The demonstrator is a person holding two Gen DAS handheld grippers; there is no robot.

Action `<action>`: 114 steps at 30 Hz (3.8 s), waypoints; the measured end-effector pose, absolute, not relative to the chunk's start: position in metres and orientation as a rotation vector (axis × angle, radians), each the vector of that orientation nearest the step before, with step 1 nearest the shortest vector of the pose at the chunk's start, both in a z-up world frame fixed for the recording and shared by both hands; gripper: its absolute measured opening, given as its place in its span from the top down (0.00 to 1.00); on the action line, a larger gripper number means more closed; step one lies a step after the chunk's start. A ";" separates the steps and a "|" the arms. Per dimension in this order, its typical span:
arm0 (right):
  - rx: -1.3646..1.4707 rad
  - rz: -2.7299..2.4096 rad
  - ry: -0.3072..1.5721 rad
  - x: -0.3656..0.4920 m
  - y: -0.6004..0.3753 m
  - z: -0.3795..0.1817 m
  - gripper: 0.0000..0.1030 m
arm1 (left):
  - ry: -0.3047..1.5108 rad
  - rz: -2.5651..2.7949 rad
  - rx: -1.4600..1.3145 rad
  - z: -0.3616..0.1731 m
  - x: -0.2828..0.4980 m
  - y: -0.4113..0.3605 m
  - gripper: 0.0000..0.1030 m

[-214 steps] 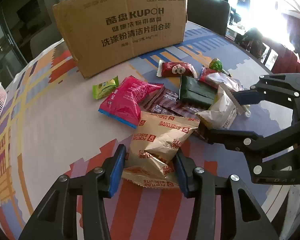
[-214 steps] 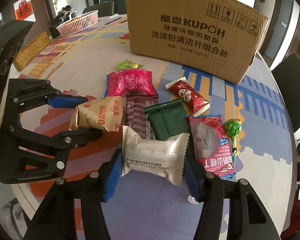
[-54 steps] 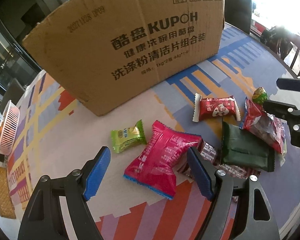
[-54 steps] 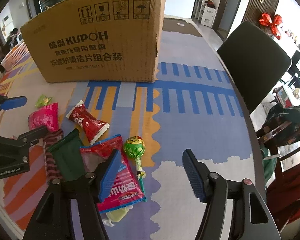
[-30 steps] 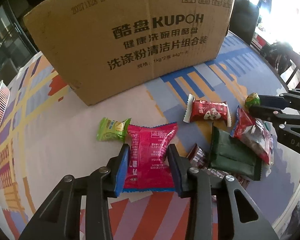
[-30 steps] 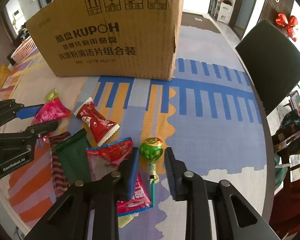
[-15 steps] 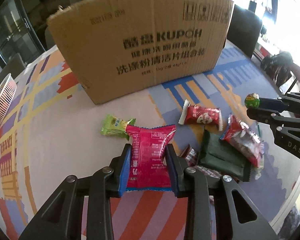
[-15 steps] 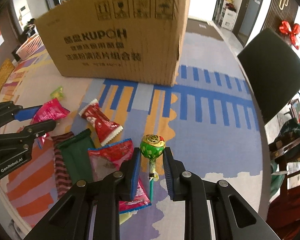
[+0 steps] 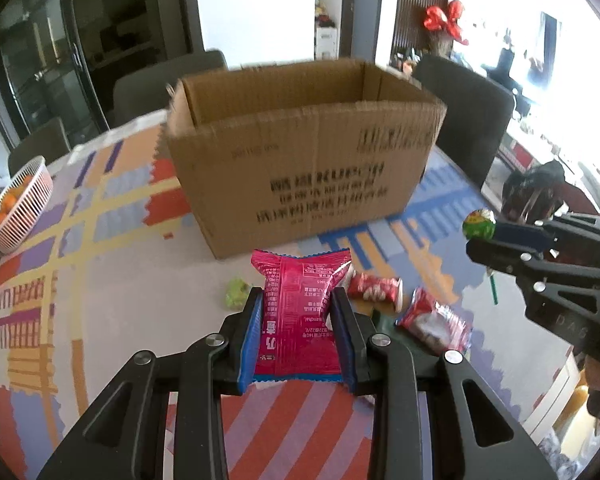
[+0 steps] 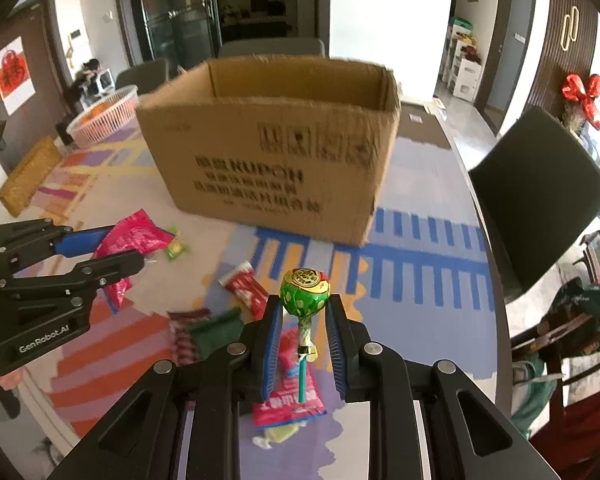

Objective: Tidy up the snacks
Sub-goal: 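Lift and carry the pink packet and lollipop with both grippers over the box, then open both grippers to drop the pink packet and lollipop into the box, then move both grippers back down to the remaining snacks on the table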

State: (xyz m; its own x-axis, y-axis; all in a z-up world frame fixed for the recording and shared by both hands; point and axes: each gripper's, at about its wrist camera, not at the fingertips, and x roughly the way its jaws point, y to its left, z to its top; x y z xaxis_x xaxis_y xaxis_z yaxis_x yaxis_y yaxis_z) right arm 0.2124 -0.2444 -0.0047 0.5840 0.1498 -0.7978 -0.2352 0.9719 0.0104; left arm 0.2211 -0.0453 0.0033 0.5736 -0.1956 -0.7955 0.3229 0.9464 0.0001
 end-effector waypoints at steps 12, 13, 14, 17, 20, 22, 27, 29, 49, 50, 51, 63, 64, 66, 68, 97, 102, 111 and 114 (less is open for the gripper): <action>-0.021 0.285 0.775 0.224 -0.235 0.061 0.77 | 0.768 -0.283 0.110 0.071 0.229 -0.037 0.68; -0.018 0.286 0.766 0.225 -0.234 0.065 0.77 | 0.760 -0.280 0.109 0.075 0.231 -0.037 0.68; -0.018 0.287 0.755 0.227 -0.233 0.069 0.77 | 0.754 -0.277 0.109 0.078 0.232 -0.036 0.68; -0.014 0.297 0.731 0.234 -0.230 0.083 0.77 | 0.743 -0.275 0.102 0.088 0.241 -0.035 0.68; -0.006 0.318 0.714 0.243 -0.228 0.093 0.77 | 0.741 -0.280 0.090 0.096 0.251 -0.033 0.68; -0.007 0.333 0.712 0.252 -0.225 0.099 0.77 | 0.736 -0.274 0.088 0.100 0.257 -0.033 0.68; 0.015 0.345 0.715 0.277 -0.224 0.110 0.77 | 0.731 -0.267 0.090 0.115 0.280 -0.031 0.68; 0.023 0.346 0.717 0.287 -0.225 0.113 0.77 | 0.726 -0.261 0.094 0.119 0.290 -0.030 0.68; -0.019 0.324 0.764 0.368 -0.218 0.094 0.77 | 0.816 -0.272 0.106 0.083 0.375 -0.039 0.63; -0.023 0.320 0.764 0.370 -0.218 0.091 0.76 | 0.823 -0.271 0.107 0.081 0.377 -0.039 0.59; -0.029 0.316 0.764 0.370 -0.218 0.090 0.68 | 0.825 -0.268 0.106 0.079 0.378 -0.039 0.57; -0.068 0.293 0.756 0.341 -0.222 0.083 0.49 | 0.744 -0.233 0.168 0.089 0.325 -0.037 0.45; -0.069 0.299 0.754 0.335 -0.222 0.085 0.49 | 0.732 -0.231 0.172 0.091 0.317 -0.036 0.45; -0.070 0.307 0.752 0.326 -0.221 0.086 0.47 | 0.716 -0.229 0.175 0.096 0.301 -0.036 0.45; -0.072 0.314 0.748 0.314 -0.221 0.087 0.47 | 0.706 -0.232 0.173 0.099 0.290 -0.035 0.44; -0.119 0.340 0.847 0.198 -0.228 0.029 0.47 | 0.828 -0.226 0.093 0.030 0.173 -0.035 0.38; -0.128 0.346 0.915 0.206 -0.222 0.005 0.47 | 0.877 -0.200 0.088 0.008 0.182 -0.026 0.38; -0.164 0.339 1.003 0.225 -0.208 -0.030 0.47 | 0.907 -0.213 0.112 -0.025 0.203 -0.015 0.38; -0.187 0.337 1.035 0.234 -0.201 -0.043 0.47 | 0.934 -0.234 0.123 -0.039 0.214 -0.013 0.38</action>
